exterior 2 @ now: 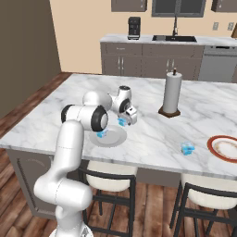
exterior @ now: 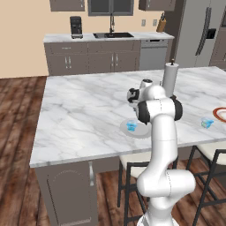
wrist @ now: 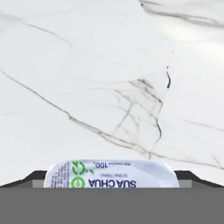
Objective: Place two yogurt containers on each plate.
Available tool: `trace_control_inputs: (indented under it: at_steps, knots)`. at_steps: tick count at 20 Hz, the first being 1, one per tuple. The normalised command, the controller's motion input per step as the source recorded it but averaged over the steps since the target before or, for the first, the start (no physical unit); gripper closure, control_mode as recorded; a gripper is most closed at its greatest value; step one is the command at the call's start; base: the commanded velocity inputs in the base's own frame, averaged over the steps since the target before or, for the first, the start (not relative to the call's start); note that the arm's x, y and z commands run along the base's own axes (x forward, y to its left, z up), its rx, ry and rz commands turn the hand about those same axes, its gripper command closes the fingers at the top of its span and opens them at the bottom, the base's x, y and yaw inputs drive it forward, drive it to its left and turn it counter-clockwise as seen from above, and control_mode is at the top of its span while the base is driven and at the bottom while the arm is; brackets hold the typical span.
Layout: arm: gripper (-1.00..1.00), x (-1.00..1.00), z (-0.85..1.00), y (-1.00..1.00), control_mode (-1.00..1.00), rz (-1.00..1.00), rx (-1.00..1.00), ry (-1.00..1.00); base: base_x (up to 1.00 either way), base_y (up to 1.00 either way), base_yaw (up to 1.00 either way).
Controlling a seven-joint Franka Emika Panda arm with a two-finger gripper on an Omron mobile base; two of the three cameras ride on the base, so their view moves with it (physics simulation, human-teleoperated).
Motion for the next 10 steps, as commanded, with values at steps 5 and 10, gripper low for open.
trace_control_inputs:
  at_steps: [5,10]
  knots:
    - [1.0,0.0,-0.15,0.11,-1.0,0.0,0.0,0.0,0.0,0.0,0.0]
    - [1.0,-0.05,0.0,0.03,-1.0,0.0,0.0,0.0,0.0,0.0,0.0]
